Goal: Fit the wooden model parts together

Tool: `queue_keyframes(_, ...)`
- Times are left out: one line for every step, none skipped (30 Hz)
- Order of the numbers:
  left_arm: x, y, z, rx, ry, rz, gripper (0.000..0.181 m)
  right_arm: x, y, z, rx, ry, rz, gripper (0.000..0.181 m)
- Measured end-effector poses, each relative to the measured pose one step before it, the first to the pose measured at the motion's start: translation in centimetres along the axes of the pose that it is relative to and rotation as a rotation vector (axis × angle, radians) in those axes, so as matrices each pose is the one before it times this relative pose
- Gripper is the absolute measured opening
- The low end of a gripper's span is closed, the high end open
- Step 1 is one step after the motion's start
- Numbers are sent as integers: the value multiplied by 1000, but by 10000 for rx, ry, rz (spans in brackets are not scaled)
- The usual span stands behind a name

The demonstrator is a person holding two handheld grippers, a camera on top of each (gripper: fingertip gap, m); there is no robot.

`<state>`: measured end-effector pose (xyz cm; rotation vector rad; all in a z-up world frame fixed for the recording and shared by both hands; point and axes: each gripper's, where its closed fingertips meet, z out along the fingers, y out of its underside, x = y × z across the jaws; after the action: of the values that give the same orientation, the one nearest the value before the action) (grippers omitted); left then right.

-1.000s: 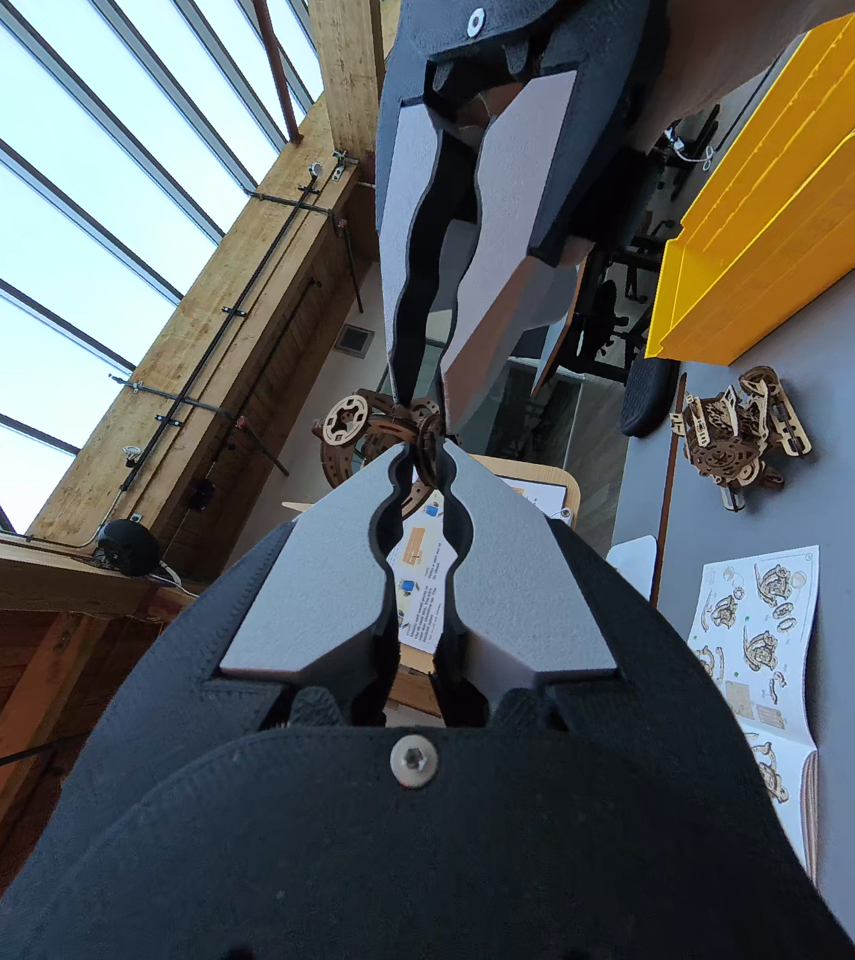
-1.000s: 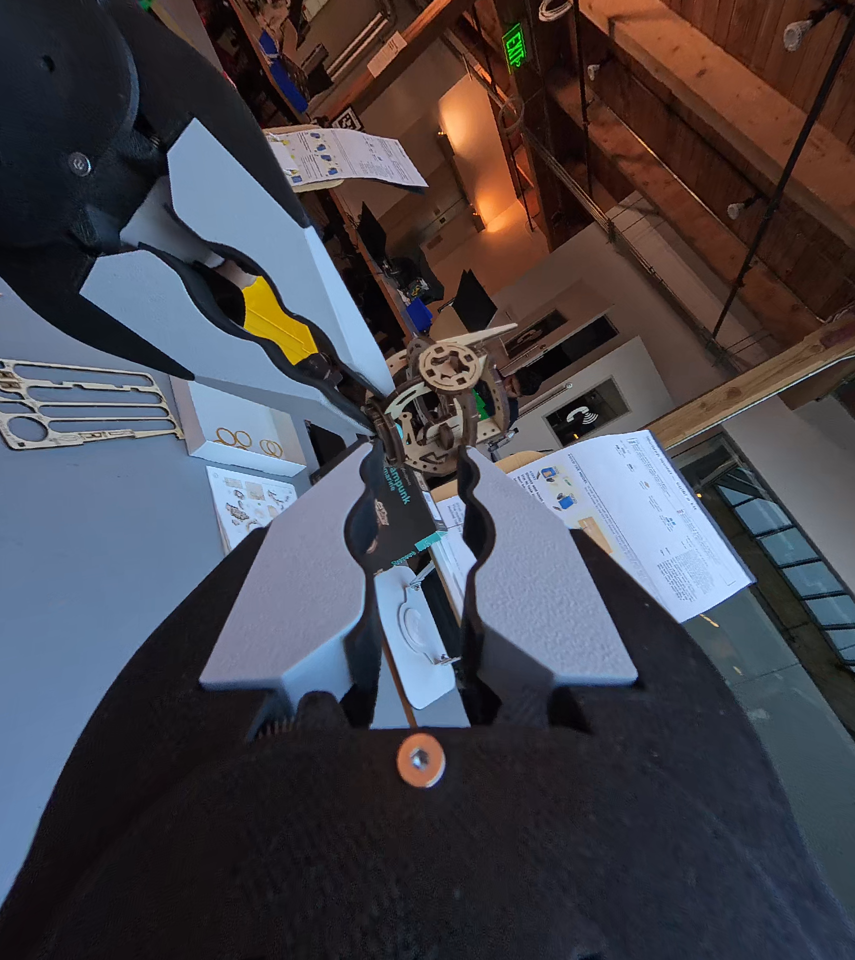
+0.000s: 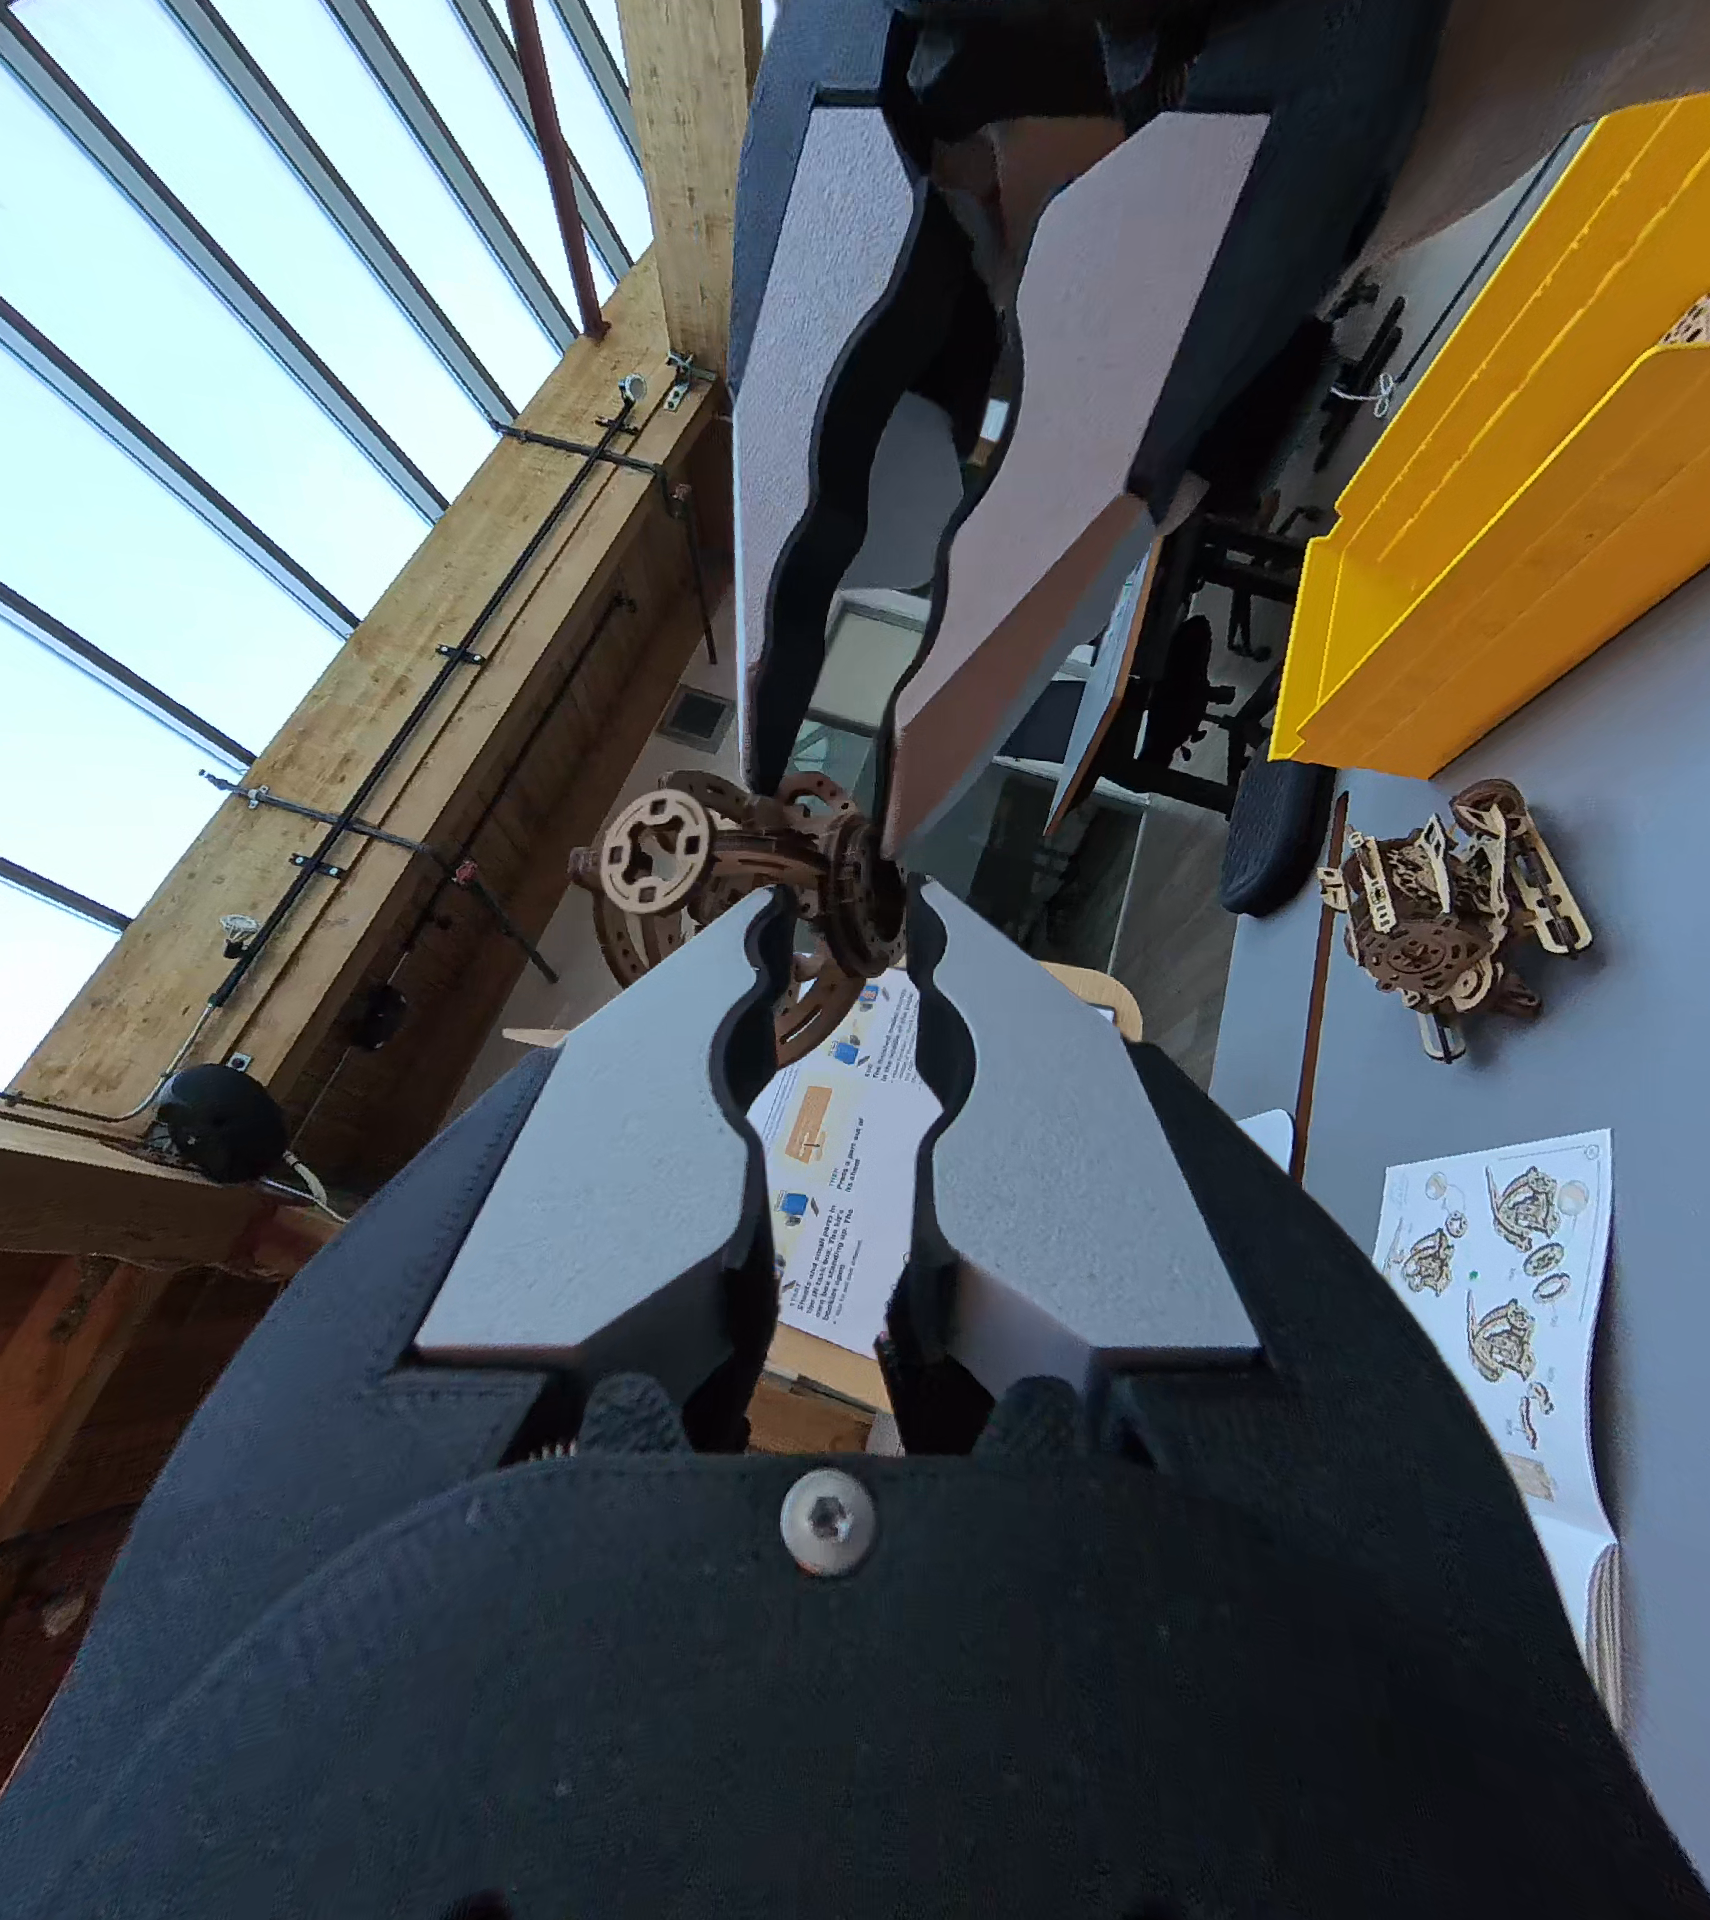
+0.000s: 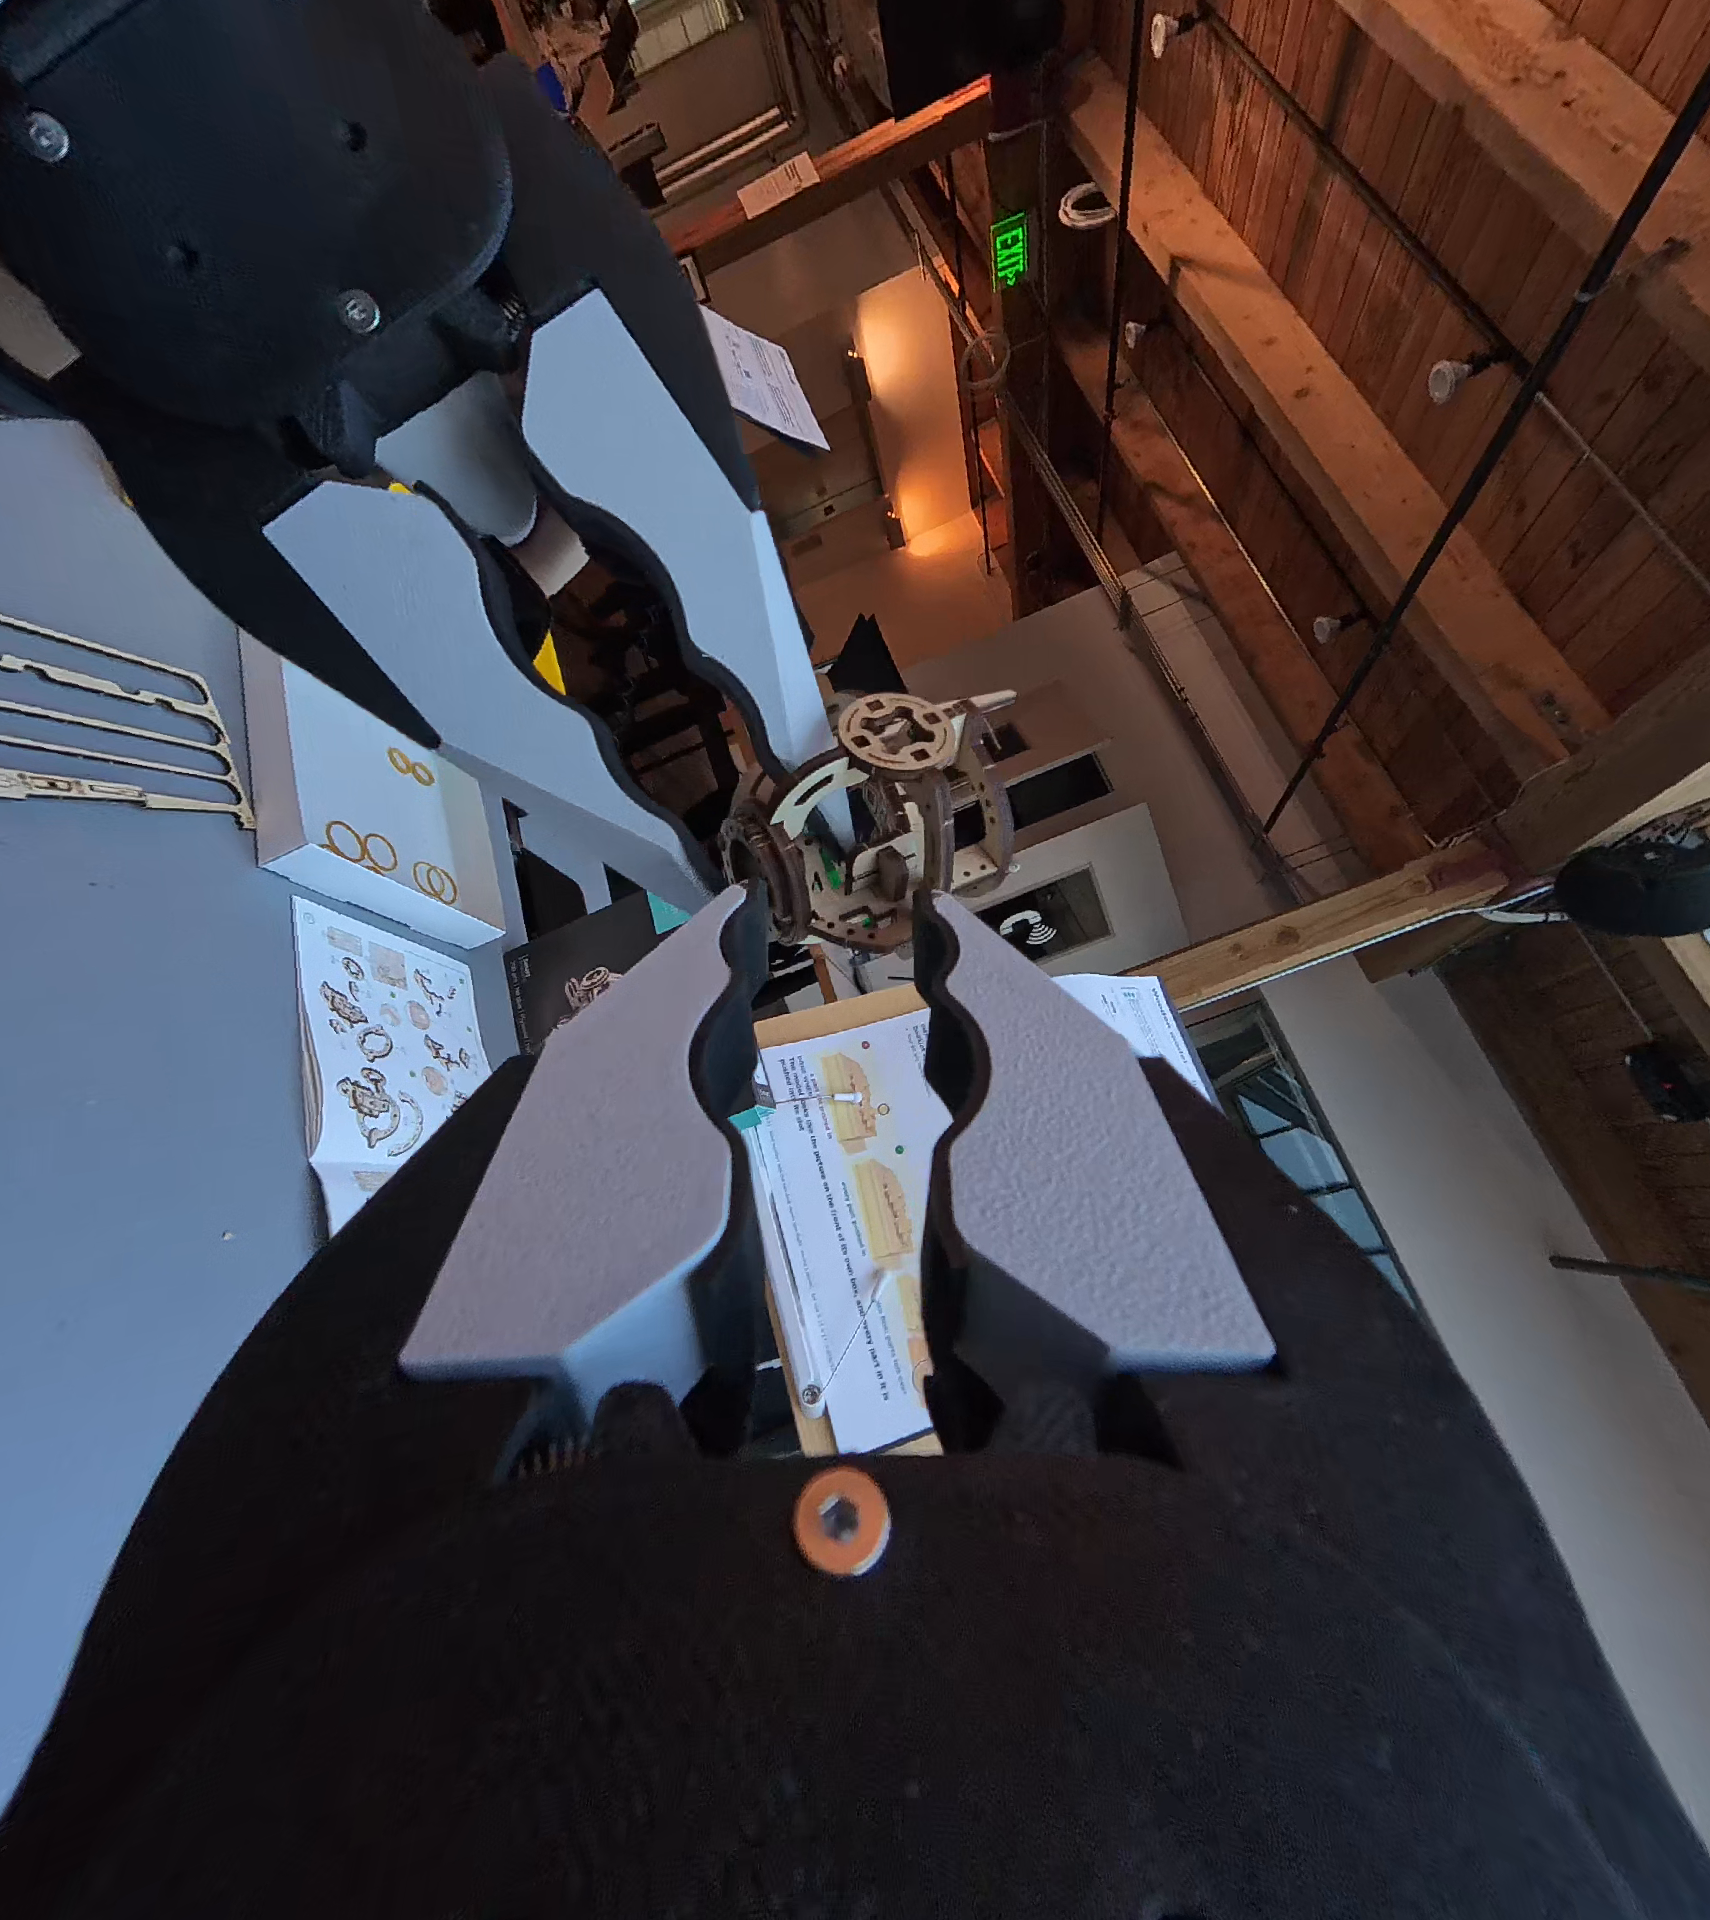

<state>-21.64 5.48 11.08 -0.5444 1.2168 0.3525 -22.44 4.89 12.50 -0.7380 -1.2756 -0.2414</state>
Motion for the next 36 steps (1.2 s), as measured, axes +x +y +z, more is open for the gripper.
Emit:
queue_keyframes(22, -9, -26, 2, 27, 14, 19, -50, -34, -17, 29, 1, -132, 25)
queue_keyframes(3, 5, -2, -15, -14, 36, 19, -19, 17, -9, -9, 26, -133, 25)
queue_keyframes(-27, -17, 15, -3, -60, 80, 19, 33, -21, -21, 1, 37, -54, 25)
queue_keyframes(-9, -16, 16, 7, -48, 89, 18, 1, 13, -20, -6, 2, -22, 26)
queue_keyframes(48, 6, 16, -5, 1, 47, 18, -19, 69, -15, -27, -33, -9, 26)
queue_keyframes(95, 16, 20, -6, 55, -4, 18, -84, 83, -26, -15, -74, -10, 26)
queue_keyframes(102, -4, 6, 12, 60, -29, 18, -75, 76, -39, 15, -69, -50, 26)
queue_keyframes(45, -40, 18, 30, 26, -44, 18, -12, 46, -57, 38, -36, -9, 26)
queue_keyframes(24, -62, -1, 28, 27, -55, 18, 1, -36, -53, 66, -21, 13, 26)
queue_keyframes(92, -32, -9, 11, 86, -81, 18, -93, -3, -54, 44, -44, -113, 26)
queue_keyframes(153, 0, -6, -6, 145, -137, 18, -149, 71, -75, -4, -41, -281, 26)
queue_keyframes(137, 35, 0, -17, 143, -166, 18, -125, 86, -78, -17, -6, -305, 25)
queue_keyframes(135, 41, -3, -11, 144, -153, 18, -135, 65, -57, -19, -35, -182, 25)
queue_keyframes(166, 51, 1, -5, 169, -154, 18, -175, -2, -31, 17, -98, -52, 25)
queue_keyframes(142, 38, -12, 7, 162, -189, 17, -140, 126, -42, -29, -101, -42, 25)
queue_keyframes(109, -24, -7, 43, 142, -229, 17, -63, 60, -62, 33, -91, 70, 24)
queue_keyframes(76, -75, -9, 78, 119, -234, 17, -27, -40, -73, 99, -91, 170, 24)
queue_keyframes(52, -123, -24, 100, 99, -195, 18, -25, -67, -118, 122, -62, 53, 24)
queue_keyframes(71, -146, -35, 109, 99, -175, 17, -56, -97, -144, 137, -47, -67, 24)
queue_keyframes(46, -142, -25, 104, 89, -218, 17, -14, -99, -137, 122, -8, -90, 24)
queue_keyframes(-9, -140, -23, 97, 71, -265, 17, -74, -113, -93, 105, -55, 34, 20)
queue_keyframes(-24, -119, -28, 91, 64, -269, 17, -67, -150, 6, 124, -70, 133, 20)
queue_keyframes(-63, -58, -35, 65, 50, -229, 17, -111, -128, 41, 117, -89, 131, 18)
queue_keyframes(-73, -17, -44, 54, 24, -158, 17, -91, 6, 79, 31, -71, 109, 15)
queue_keyframes(-73, 5, -50, 53, 8, -81, 17, 80, 95, 48, -22, 51, 12, 16)
queue_keyframes(-44, -16, -51, 60, 20, -95, 17, 297, 109, -10, -49, 198, -87, 21)
queue_keyframes(46, -53, -27, 63, 84, -149, 17, 107, 73, -77, -40, 31, -8, 24)
queue_keyframes(47, -60, -21, 55, 79, -148, 17, -84, -160, -136, 119, -145, 163, 24)
queue_keyframes(-32, -89, -19, 80, 11, -98, 17, -6, -277, -150, 214, -116, 288, 27)
queue_keyframes(-10, -134, -32, 109, 4, -62, 17, 98, -131, -89, 147, -73, 322, 28)
queue_keyframes(38, -105, -19, 91, 52, -86, 17, 253, 133, -35, -10, 16, 330, 28)
queue_keyframes(92, -51, -11, 52, 84, -108, 17, 228, 183, -23, -38, 23, 227, 29)
queue_keyframes(17, -12, -7, 33, 42, -93, 17, 237, 119, -53, 6, 80, 106, 31)
queue_keyframes(-23, -10, 4, 35, -1, -59, 17, 147, 27, -41, 29, 25, 123, 31)
queue_keyframes(3, -20, -15, 41, 21, -55, 17, -22, 0, 2, 20, -83, 202, 31)
queue_keyframes(16, -9, -22, 29, 29, -70, 17, -26, 35, 26, -19, -89, 214, 31)
